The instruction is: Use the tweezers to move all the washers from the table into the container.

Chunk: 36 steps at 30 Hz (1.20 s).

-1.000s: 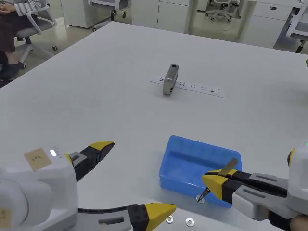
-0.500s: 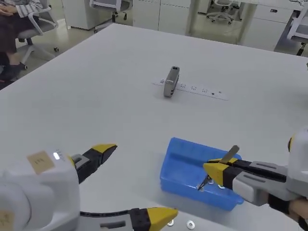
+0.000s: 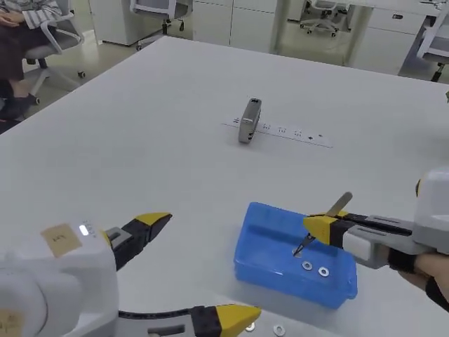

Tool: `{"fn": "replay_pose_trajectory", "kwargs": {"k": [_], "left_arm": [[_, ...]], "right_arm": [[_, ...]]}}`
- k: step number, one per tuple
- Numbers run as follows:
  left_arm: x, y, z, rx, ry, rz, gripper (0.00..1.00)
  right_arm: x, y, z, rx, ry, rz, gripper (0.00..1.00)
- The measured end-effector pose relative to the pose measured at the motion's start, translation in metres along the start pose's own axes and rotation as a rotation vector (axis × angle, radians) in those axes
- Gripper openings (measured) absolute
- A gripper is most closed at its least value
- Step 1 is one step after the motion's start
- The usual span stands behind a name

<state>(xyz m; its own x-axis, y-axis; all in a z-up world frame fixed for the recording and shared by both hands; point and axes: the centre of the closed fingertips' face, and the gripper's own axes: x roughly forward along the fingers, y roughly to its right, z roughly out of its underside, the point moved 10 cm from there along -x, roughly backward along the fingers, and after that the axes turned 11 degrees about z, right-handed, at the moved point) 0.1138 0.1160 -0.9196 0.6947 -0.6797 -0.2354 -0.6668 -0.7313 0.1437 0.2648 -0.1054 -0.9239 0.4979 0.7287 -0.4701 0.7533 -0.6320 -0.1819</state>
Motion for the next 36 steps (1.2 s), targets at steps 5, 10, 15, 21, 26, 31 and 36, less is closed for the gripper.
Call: {"fn": "replay_pose_trajectory", "kwargs": {"k": [5,10,15,21,26,31,36], "left_arm": [[0.000,-0.001,0.000,-0.002,0.000,-0.006,0.96],[-0.001,-0.001,0.000,-0.004,0.000,-0.008,0.95],[-0.001,-0.001,0.000,-0.004,0.000,-0.009,0.95],[-0.001,-0.001,0.000,-0.007,0.002,-0.010,0.95],[-0.001,-0.002,0.000,-0.007,0.004,-0.011,0.95],[-0.001,-0.002,0.000,-0.006,0.004,-0.012,0.95],[-0.001,-0.001,-0.001,-0.008,0.011,-0.011,0.95]], "right_arm": [[0.005,0.011,0.003,0.068,0.010,0.010,0.03],[0.012,0.017,0.008,0.082,-0.013,0.022,0.03],[0.020,0.020,0.010,0.078,-0.039,0.022,0.03],[0.027,0.018,0.012,0.058,-0.061,0.017,0.03],[0.034,0.017,0.014,0.032,-0.089,0.007,0.03],[0.040,0.016,0.020,-0.006,-0.123,0.006,0.03],[0.041,0.014,0.021,-0.017,-0.124,0.017,0.03]]}}
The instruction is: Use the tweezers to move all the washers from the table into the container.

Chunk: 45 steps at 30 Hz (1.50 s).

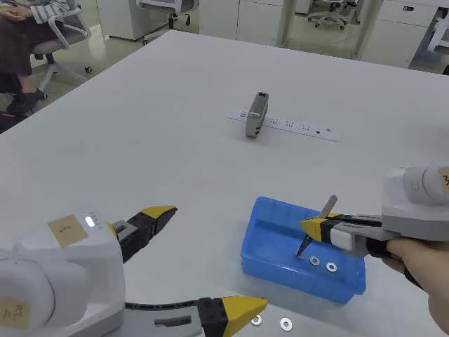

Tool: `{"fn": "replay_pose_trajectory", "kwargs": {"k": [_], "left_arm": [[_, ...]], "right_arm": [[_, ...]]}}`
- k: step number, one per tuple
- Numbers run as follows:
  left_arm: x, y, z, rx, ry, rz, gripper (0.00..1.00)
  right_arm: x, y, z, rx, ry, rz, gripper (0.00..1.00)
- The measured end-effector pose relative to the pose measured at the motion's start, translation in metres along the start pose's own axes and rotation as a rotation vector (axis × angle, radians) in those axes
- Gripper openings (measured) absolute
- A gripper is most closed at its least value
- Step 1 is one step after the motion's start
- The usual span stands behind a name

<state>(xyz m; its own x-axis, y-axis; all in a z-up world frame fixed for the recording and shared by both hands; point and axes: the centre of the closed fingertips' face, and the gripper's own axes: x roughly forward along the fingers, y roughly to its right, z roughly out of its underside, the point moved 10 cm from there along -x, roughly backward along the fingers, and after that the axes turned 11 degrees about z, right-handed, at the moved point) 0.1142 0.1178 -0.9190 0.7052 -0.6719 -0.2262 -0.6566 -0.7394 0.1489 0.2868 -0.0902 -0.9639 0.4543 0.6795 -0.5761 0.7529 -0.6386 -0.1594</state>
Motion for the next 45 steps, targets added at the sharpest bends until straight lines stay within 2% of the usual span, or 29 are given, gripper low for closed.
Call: {"fn": "replay_pose_trajectory", "kwargs": {"k": [4,8,10,12,17,26,37,45], "left_arm": [[-0.001,-0.001,-0.001,-0.011,0.021,0.001,0.95],[0.000,0.000,-0.001,-0.008,0.018,0.003,0.95],[0.000,0.000,-0.001,-0.008,0.016,0.004,0.95],[0.000,0.000,-0.001,-0.008,0.017,0.005,0.95],[0.000,0.000,-0.001,-0.008,0.016,0.006,0.95],[0.000,0.000,0.000,-0.006,0.009,0.007,0.95],[0.001,0.001,0.000,-0.006,0.008,0.010,0.95],[0.001,0.001,-0.001,-0.006,0.012,0.015,0.95]], "right_arm": [[0.004,-0.002,0.002,-0.038,-0.011,0.002,0.03],[0.005,-0.006,0.004,-0.083,-0.008,-0.005,0.03],[0.005,-0.007,0.004,-0.128,0.007,-0.017,0.03],[0.005,-0.008,0.004,-0.141,0.008,-0.014,0.03],[0.000,-0.013,-0.002,-0.188,0.054,0.003,0.04],[-0.014,-0.022,-0.013,-0.171,0.114,-0.002,0.04],[-0.037,-0.033,-0.018,-0.144,0.182,0.000,0.04],[-0.049,-0.039,-0.015,-0.130,0.194,-0.011,0.03]]}}
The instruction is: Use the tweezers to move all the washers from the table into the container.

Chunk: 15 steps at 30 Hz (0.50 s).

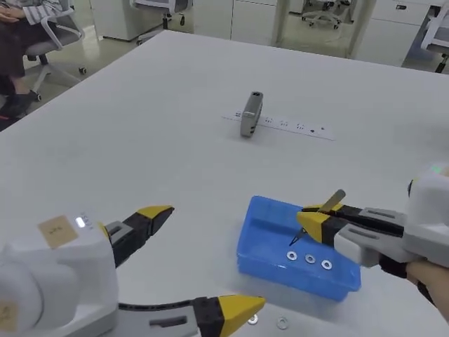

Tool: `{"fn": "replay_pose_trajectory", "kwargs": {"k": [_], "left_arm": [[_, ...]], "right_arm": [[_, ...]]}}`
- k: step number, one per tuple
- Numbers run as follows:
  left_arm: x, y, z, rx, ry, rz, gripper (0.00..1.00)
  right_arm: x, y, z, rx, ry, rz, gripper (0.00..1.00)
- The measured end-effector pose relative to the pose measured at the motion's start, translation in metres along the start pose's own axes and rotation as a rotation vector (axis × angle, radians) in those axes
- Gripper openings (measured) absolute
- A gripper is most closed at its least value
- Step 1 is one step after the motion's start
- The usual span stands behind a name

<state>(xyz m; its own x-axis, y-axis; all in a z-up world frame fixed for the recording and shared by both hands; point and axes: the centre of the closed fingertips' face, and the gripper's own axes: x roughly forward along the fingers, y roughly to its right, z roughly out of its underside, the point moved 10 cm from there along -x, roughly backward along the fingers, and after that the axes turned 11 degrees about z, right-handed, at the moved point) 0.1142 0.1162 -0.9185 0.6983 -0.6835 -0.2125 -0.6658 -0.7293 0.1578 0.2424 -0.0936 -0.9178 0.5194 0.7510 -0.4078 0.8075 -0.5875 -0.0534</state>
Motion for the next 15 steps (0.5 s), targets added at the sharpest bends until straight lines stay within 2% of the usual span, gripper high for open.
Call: {"fn": "replay_pose_trajectory", "kwargs": {"k": [8,15], "left_arm": [[0.000,0.000,0.001,0.002,-0.008,0.001,0.95],[0.000,0.001,0.001,0.005,-0.011,0.005,0.95]], "right_arm": [[-0.009,-0.007,0.002,0.011,0.002,-0.012,0.03],[-0.014,-0.016,0.014,0.024,-0.022,-0.038,0.03]]}}
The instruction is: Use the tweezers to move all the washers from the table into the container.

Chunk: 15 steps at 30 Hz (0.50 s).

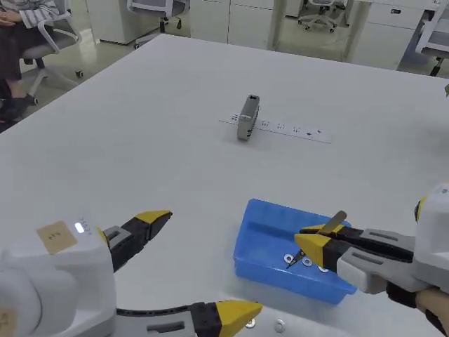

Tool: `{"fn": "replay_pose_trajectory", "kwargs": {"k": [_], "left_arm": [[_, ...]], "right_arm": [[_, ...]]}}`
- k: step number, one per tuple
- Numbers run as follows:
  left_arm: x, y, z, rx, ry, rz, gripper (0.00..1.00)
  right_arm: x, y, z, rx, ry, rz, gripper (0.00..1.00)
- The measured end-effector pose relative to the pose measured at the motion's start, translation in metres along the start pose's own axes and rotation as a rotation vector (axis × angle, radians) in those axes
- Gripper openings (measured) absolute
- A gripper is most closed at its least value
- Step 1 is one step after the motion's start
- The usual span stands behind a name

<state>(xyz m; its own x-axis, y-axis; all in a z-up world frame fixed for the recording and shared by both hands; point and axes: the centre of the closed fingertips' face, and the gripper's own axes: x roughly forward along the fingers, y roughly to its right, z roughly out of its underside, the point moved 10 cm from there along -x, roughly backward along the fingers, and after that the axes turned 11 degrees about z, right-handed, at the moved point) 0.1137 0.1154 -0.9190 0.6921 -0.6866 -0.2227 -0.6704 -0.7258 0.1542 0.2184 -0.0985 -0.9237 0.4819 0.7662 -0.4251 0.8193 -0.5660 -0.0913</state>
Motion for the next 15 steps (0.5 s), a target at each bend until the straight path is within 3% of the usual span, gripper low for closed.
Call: {"fn": "replay_pose_trajectory", "kwargs": {"k": [15], "left_arm": [[0.001,0.001,0.000,0.002,-0.005,0.005,0.95]], "right_arm": [[0.008,-0.012,0.033,0.035,-0.099,-0.052,0.03]]}}
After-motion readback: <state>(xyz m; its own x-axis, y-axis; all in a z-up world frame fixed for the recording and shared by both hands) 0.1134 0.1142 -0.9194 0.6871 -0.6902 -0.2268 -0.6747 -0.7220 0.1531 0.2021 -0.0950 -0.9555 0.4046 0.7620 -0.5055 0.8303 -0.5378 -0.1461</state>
